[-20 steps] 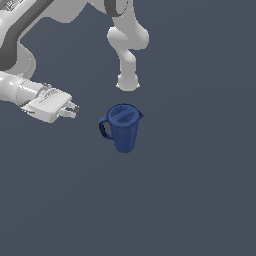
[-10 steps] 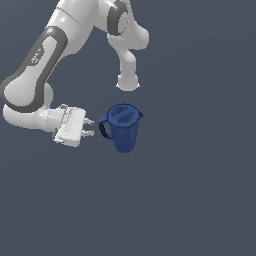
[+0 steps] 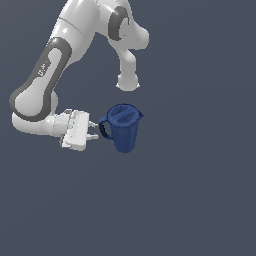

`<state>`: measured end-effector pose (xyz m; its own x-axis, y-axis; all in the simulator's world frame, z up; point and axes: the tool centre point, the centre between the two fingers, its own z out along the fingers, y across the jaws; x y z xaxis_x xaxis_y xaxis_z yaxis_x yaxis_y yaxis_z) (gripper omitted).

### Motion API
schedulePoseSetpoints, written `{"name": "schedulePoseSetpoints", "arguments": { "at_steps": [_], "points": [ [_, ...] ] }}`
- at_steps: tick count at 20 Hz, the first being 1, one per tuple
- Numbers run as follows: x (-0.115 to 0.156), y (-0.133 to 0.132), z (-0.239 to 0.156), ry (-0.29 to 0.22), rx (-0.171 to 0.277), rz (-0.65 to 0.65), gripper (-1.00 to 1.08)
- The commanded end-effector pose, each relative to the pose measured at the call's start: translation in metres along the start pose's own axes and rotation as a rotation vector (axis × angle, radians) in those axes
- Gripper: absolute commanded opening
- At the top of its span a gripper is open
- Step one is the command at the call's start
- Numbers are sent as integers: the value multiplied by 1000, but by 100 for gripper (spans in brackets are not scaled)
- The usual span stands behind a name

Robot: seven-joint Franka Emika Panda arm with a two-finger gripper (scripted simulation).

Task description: Pick up the object and move it to a goal position.

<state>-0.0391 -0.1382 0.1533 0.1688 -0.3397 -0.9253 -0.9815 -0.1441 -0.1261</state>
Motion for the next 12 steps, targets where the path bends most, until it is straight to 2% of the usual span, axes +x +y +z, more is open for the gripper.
{"name": "schedulePoseSetpoints", "arguments": {
  "at_steps": [1,12],
  "points": [
    [0,0,0,-1,0,1,28],
    [5,2,7,-12,7,12,28]
  ]
}}
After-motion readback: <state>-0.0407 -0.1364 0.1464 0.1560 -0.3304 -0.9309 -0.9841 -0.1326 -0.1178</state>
